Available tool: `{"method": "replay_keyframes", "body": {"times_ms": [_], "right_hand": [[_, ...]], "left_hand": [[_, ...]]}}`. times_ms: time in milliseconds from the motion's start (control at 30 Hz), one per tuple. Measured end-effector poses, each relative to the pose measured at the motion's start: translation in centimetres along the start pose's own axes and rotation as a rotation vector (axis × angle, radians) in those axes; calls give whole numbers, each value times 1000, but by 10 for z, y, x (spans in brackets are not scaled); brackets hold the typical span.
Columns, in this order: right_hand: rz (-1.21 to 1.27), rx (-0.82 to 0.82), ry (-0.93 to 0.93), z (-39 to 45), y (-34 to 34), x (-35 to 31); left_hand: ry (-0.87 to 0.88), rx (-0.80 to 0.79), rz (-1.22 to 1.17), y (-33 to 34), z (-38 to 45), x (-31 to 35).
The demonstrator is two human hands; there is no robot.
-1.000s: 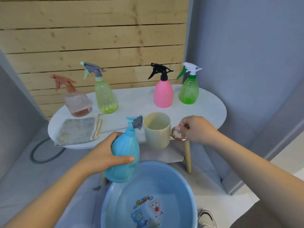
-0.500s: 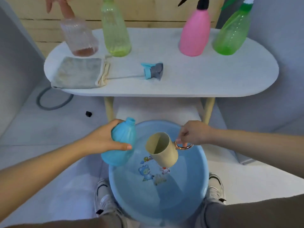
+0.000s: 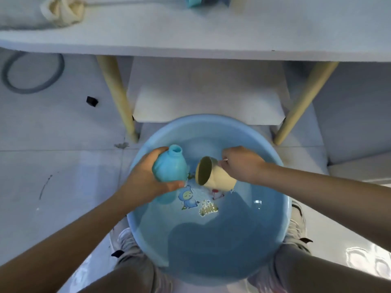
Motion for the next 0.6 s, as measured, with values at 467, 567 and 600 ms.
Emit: {"method": "replay_keyframes", "body": {"times_ms": [467,567,600], "right_hand": [[-108,38,-70,22,34,2],[-30,20,-56,23,35,4],[34,7,-32,24,35,8]], "left_hand": [[-53,38,0,28,11,-23],[-47,48,-5,28,10,-22],[-44,55,-7,29,10,-22]]}}
Point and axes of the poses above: each hand's wrist, its own z-axis towards the middle knuckle, its own y-axis out of the palm, x = y × z, the point moved 2 cm from there along z, towards the middle knuckle, and after that the axes turned 3 degrees about -y, right-handed, at the moved point
